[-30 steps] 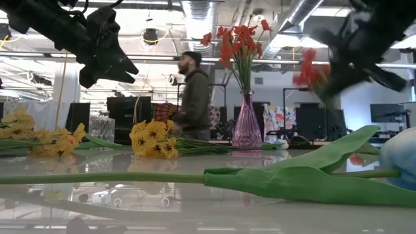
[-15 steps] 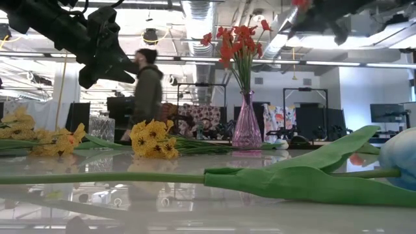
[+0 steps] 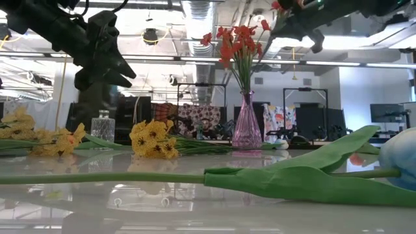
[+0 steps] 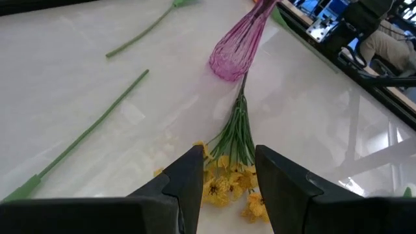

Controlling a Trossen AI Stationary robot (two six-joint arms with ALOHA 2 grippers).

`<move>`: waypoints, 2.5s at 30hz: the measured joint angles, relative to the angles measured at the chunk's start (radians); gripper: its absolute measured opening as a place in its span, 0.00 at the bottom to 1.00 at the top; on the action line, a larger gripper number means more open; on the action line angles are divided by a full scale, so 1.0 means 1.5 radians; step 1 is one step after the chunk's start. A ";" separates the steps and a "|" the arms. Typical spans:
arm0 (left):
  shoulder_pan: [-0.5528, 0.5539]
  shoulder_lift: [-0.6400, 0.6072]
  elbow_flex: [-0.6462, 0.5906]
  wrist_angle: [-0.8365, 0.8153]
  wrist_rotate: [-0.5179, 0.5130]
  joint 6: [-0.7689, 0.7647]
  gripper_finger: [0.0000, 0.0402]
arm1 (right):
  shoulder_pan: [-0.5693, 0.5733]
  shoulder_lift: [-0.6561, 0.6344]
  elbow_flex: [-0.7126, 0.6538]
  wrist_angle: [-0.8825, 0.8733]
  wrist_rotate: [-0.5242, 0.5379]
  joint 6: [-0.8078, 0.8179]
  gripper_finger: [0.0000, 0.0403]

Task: Sort flowers into vase by color
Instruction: Put the red flower into the violet vase

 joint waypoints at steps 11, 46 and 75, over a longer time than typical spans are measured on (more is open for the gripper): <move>0.000 0.000 0.000 0.002 0.002 0.000 0.32 | 0.006 0.031 0.000 0.001 -0.033 0.000 0.10; 0.000 0.000 0.000 -0.014 0.004 0.000 0.32 | 0.006 0.060 0.001 -0.022 -0.089 -0.070 0.10; 0.000 0.000 0.000 -0.026 0.009 0.000 0.32 | 0.015 0.132 0.001 -0.062 -0.129 -0.105 0.19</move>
